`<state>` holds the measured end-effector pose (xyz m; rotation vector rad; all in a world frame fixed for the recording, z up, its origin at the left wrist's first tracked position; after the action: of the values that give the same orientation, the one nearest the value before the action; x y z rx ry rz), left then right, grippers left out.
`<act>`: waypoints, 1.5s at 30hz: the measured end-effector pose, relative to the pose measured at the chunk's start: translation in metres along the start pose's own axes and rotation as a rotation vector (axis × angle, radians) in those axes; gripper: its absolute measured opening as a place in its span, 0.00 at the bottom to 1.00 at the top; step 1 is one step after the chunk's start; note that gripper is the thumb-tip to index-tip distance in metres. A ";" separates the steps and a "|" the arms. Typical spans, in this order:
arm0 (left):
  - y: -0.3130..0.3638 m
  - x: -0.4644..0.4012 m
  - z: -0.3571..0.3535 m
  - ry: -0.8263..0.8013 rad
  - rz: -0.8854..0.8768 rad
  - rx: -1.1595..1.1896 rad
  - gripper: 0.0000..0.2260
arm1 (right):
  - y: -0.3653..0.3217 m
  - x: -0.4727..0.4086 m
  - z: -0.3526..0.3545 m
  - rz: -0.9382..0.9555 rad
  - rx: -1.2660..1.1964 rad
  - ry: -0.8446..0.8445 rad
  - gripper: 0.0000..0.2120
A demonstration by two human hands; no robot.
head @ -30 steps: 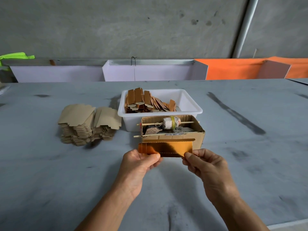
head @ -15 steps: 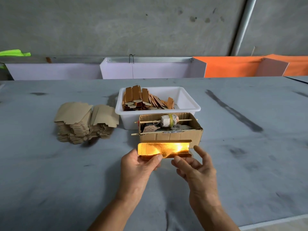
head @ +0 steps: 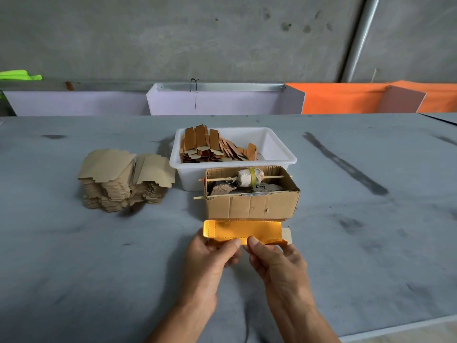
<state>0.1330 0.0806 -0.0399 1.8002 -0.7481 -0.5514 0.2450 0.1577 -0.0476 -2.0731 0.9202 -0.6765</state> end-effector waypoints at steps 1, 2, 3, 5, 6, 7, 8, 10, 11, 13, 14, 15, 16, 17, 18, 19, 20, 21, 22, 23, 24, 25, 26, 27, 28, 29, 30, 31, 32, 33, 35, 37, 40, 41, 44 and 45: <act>-0.002 0.000 -0.002 -0.025 0.028 0.001 0.09 | 0.001 0.000 0.001 0.000 0.017 -0.004 0.24; -0.003 0.001 -0.002 -0.039 0.048 0.001 0.07 | 0.001 0.000 0.002 -0.004 0.032 -0.009 0.24; -0.004 0.001 -0.002 -0.045 0.057 0.000 0.06 | 0.001 0.000 0.003 -0.011 0.046 -0.018 0.24; -0.003 0.002 0.000 -0.031 0.057 0.005 0.04 | 0.001 -0.001 0.005 -0.030 0.063 -0.043 0.20; -0.002 0.001 0.001 -0.028 0.052 0.000 0.06 | 0.000 -0.001 0.005 -0.038 0.064 -0.056 0.18; -0.001 0.001 0.001 -0.031 0.046 -0.006 0.06 | 0.000 -0.002 0.006 -0.046 0.064 -0.067 0.15; 0.000 0.001 0.001 -0.032 0.045 -0.005 0.05 | -0.001 -0.002 0.007 -0.054 0.060 -0.073 0.14; -0.001 -0.001 0.002 -0.034 0.055 0.027 0.04 | -0.001 -0.002 0.009 -0.071 0.045 -0.073 0.10; -0.002 -0.002 0.003 -0.031 0.061 0.048 0.05 | -0.001 -0.003 0.010 -0.077 0.038 -0.069 0.08; -0.004 -0.003 0.003 -0.023 0.064 0.078 0.05 | -0.001 -0.004 0.012 -0.084 0.021 -0.061 0.04; -0.004 -0.004 0.003 -0.021 0.064 0.088 0.06 | -0.001 -0.005 0.012 -0.087 0.009 -0.059 0.03; -0.004 -0.004 0.003 -0.022 0.066 0.097 0.06 | -0.001 -0.005 0.012 -0.091 -0.007 -0.056 0.03; -0.004 -0.004 0.003 -0.023 0.069 0.106 0.07 | -0.001 -0.005 0.012 -0.093 -0.029 -0.054 0.04; -0.005 -0.004 0.003 -0.025 0.072 0.115 0.08 | -0.001 -0.006 0.011 -0.094 -0.049 -0.053 0.05; -0.005 -0.004 0.003 -0.024 0.076 0.123 0.09 | -0.001 -0.005 0.011 -0.096 -0.062 -0.051 0.07; -0.006 -0.005 0.004 -0.020 0.081 0.130 0.10 | 0.000 -0.006 0.010 -0.101 -0.069 -0.047 0.07; -0.006 -0.005 0.004 -0.013 0.087 0.135 0.12 | 0.000 -0.005 0.010 -0.109 -0.071 -0.039 0.08; -0.007 -0.005 0.005 -0.006 0.088 0.137 0.12 | 0.001 -0.005 0.011 -0.120 -0.070 -0.027 0.08; -0.007 -0.004 0.005 -0.002 0.083 0.132 0.12 | 0.001 -0.005 0.012 -0.131 -0.073 -0.011 0.09; -0.006 -0.004 0.006 -0.002 0.068 0.124 0.11 | 0.002 -0.005 0.014 -0.141 -0.088 0.004 0.08; -0.004 -0.003 0.006 -0.008 0.044 0.116 0.09 | 0.002 -0.006 0.014 -0.150 -0.116 0.012 0.08; -0.001 -0.003 0.005 -0.017 0.012 0.107 0.06 | 0.001 -0.006 0.015 -0.156 -0.152 0.010 0.07; 0.002 -0.002 0.005 -0.031 -0.026 0.091 0.04 | 0.000 -0.007 0.014 -0.159 -0.189 -0.003 0.05; 0.006 -0.002 0.003 -0.048 -0.066 0.065 0.02 | -0.002 -0.008 0.013 -0.157 -0.220 -0.020 0.03; 0.009 -0.001 0.003 -0.062 -0.104 0.023 0.03 | -0.004 -0.008 0.011 -0.157 -0.240 -0.037 0.02; 0.012 -0.001 0.002 -0.079 -0.138 -0.028 0.05 | -0.004 -0.008 0.009 -0.160 -0.252 -0.051 0.05; 0.015 -0.001 0.001 -0.098 -0.169 -0.079 0.06 | -0.005 -0.008 0.008 -0.165 -0.256 -0.057 0.07; 0.017 0.000 -0.001 -0.117 -0.196 -0.130 0.06 | -0.005 -0.008 0.007 -0.169 -0.251 -0.057 0.08; 0.019 0.001 -0.004 -0.142 -0.228 -0.182 0.07 | -0.005 -0.008 0.006 -0.171 -0.240 -0.056 0.08; 0.021 0.002 -0.006 -0.165 -0.260 -0.233 0.07 | -0.005 -0.007 0.006 -0.171 -0.231 -0.054 0.07; 0.024 0.003 -0.010 -0.205 -0.321 -0.301 0.10 | -0.005 -0.006 0.005 -0.170 -0.221 -0.047 0.06; 0.026 0.004 -0.013 -0.263 -0.373 -0.340 0.15 | -0.004 -0.004 0.006 -0.173 -0.225 -0.036 0.05; 0.026 0.004 -0.017 -0.329 -0.435 -0.499 0.21 | -0.005 -0.002 0.009 -0.176 -0.203 -0.020 0.04; 0.025 0.003 -0.016 -0.339 -0.417 -0.513 0.21 | -0.005 -0.001 0.010 -0.177 -0.191 -0.014 0.03; 0.020 0.001 -0.015 -0.402 -0.295 -0.479 0.22 | -0.006 -0.001 0.013 -0.172 -0.151 0.001 0.04; 0.017 0.000 -0.015 -0.435 -0.225 -0.450 0.23 | -0.006 -0.001 0.014 -0.169 -0.136 0.011 0.04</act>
<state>0.1390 0.0865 -0.0194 1.3612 -0.6443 -1.1869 0.2567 0.1670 -0.0512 -2.2887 0.8231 -0.7308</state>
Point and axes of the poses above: each hand's wrist, its own x-axis away from the middle knuckle, its own z-axis out of the back of the hand, y = z × x, the point moved 7 cm from there along -x, towards the middle knuckle, and after that the axes turned 9 degrees about -y, right-handed, at the moved point
